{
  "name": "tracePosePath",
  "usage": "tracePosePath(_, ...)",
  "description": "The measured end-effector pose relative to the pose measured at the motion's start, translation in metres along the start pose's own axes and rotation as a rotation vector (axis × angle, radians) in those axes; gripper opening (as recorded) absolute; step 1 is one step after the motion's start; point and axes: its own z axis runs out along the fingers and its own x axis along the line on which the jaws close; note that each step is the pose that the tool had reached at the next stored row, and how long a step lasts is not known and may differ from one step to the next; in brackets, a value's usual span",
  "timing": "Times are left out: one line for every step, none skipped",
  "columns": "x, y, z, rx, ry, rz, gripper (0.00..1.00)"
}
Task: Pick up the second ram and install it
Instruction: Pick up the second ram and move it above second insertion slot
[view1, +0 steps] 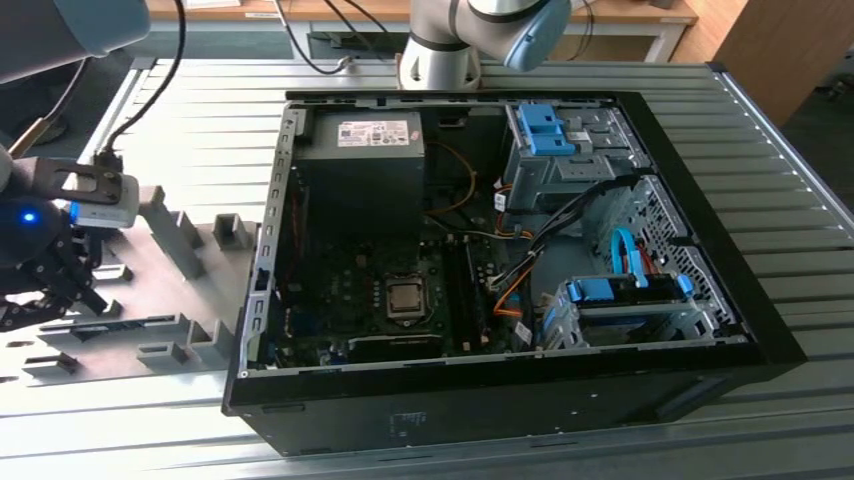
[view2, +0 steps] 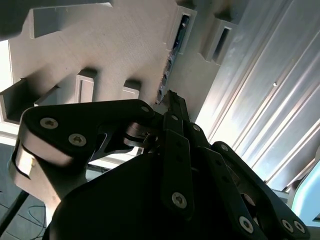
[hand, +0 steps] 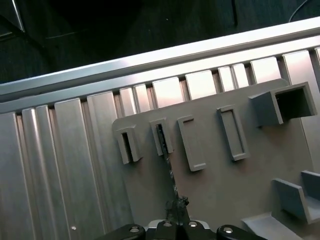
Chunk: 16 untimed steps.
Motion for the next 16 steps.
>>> tracePosePath(0.0000,0.0000,0.0001,0.0000,0.0002,-0.009,0.11)
tracePosePath(0.0000,0.0000,0.0000,-0.0001,0.0006,-0.017,0.11)
tracePosePath(0.0000,0.0000,0.0001,-0.0002,0.0008,-0.025,0.11)
tracePosePath(0.0000,0.0000,0.0001,-0.0002,0.0011,-0.032,0.11)
tracePosePath(0.0000,0.0000,0.0000,-0.0003,0.0015,-0.040,0.11)
tracePosePath(0.0000,0.0000,0.0000,-0.0004,0.0017,-0.048,0.11)
tracePosePath(0.0000,0.0000,0.0001,-0.0004,0.0019,-0.055,0.11)
tracePosePath(0.0000,0.0000,0.0001,-0.0005,0.0022,-0.063,0.11)
tracePosePath(0.0000,0.0000,0.0000,-0.0005,0.0025,-0.070,0.11)
tracePosePath(0.0000,0.0000,0.0000,-0.0006,0.0028,-0.077,0.11)
tracePosePath(0.0000,0.0000,0.0000,-0.0006,0.0030,-0.084,0.11)
tracePosePath(0.0000,0.0000,0.0000,-0.0007,0.0033,-0.091,0.11)
tracePosePath(0.0000,0.0000,0.0000,-0.0008,0.0035,-0.098,0.11)
tracePosePath(0.0000,0.0000,0.0000,-0.0008,0.0038,-0.105,0.11)
tracePosePath(0.0000,0.0000,0.0000,-0.0009,0.0040,-0.112,0.11)
tracePosePath(0.0000,0.0000,0.0000,-0.0009,0.0043,-0.118,0.11)
